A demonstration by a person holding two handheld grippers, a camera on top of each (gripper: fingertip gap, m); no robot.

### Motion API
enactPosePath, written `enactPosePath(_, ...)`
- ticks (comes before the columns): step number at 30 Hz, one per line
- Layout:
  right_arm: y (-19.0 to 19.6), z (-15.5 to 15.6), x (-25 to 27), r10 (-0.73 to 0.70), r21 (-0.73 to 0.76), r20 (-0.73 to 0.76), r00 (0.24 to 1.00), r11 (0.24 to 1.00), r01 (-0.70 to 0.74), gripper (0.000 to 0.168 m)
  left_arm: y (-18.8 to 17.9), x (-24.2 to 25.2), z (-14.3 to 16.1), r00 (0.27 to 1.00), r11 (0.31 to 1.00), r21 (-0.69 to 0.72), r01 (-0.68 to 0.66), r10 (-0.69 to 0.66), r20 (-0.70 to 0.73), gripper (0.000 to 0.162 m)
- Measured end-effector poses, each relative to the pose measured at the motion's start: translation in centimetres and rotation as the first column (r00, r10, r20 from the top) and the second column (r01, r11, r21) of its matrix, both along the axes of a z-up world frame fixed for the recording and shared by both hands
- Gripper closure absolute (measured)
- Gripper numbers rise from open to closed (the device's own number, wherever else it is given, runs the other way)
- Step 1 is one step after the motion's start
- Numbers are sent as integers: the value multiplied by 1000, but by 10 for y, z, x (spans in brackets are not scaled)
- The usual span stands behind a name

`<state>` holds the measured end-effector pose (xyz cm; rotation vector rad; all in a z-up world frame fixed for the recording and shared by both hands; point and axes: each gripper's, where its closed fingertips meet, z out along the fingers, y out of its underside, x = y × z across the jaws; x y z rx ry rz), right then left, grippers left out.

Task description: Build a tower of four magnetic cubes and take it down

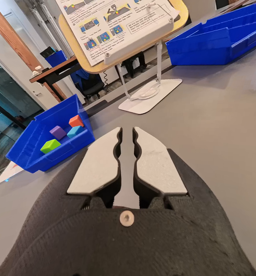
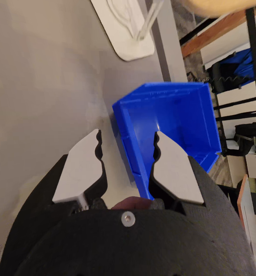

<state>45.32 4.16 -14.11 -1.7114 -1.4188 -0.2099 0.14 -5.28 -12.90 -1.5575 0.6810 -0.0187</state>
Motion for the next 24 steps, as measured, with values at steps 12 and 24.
enactPosePath(12, -146, 38, 83, -339, 24, -410, 847, 924, 381, 71, 4, -18, -12, 1000, 999, 31, -15, 16, -17, 151)
enactPosePath(24, -215, -67, 104, -382, -264, -441, 812, 920, 289, 55, 10, -12, -25, 996, 999, 29, -38, 40, -81, 151)
